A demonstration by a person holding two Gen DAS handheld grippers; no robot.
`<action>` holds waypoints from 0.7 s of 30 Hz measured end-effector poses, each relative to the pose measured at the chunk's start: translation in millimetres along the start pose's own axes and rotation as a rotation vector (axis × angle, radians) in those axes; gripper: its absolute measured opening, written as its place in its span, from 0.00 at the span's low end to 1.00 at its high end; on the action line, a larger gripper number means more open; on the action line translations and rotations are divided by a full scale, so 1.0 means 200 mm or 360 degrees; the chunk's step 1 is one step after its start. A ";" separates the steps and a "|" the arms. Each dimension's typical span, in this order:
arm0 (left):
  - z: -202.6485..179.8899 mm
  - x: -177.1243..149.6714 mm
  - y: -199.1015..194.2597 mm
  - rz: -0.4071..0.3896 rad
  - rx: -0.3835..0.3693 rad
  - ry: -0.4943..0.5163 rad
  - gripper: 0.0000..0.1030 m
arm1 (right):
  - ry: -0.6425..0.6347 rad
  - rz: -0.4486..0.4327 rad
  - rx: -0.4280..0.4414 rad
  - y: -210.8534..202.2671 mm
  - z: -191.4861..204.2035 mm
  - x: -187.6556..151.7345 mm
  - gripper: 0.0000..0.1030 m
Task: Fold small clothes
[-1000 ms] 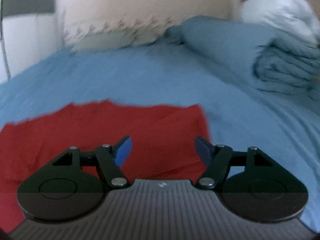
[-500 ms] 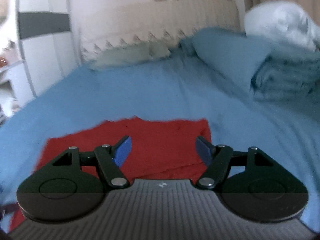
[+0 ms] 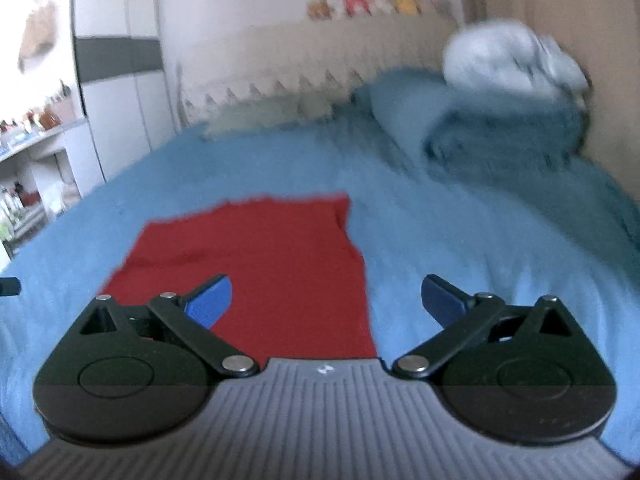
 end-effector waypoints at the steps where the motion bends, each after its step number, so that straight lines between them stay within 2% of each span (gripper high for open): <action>1: 0.00 -0.05 0.01 0.0042 -0.0009 -0.0034 1.00 | 0.0017 0.0031 -0.0024 0.00 -0.03 -0.06 1.00; 4: 0.00 -0.22 0.04 0.0167 -0.0008 -0.0100 0.99 | 0.0095 0.0102 -0.0073 -0.01 -0.10 -0.23 1.00; 7: -0.01 -0.33 0.09 0.0231 0.0034 -0.0084 0.98 | 0.0226 0.0146 -0.0088 0.00 -0.15 -0.36 1.00; 11: -0.04 -0.40 0.14 0.0261 0.0052 -0.0034 0.86 | 0.0288 0.0235 -0.0119 0.03 -0.18 -0.42 0.99; 14: -0.03 -0.44 0.16 0.0256 0.0070 -0.0034 0.77 | 0.0245 0.0284 -0.0138 0.06 -0.16 -0.46 0.94; 16: -0.01 -0.45 0.17 0.0249 0.0070 -0.0055 0.74 | 0.0220 0.0342 -0.0152 0.09 -0.16 -0.50 0.87; 21: 0.02 -0.46 0.19 0.0250 0.0038 -0.0116 0.66 | 0.0228 0.0467 -0.0177 0.18 -0.16 -0.56 0.77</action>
Point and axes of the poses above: each gripper's, at about its wrist camera, not at the fingertips, and y roughly the way its jaws point, z to its left, x to its top, the point moved 3 cm from there along y, roughly the way its jaws point, and after that the axes turned 6 degrees about y, right-handed, at the moved point
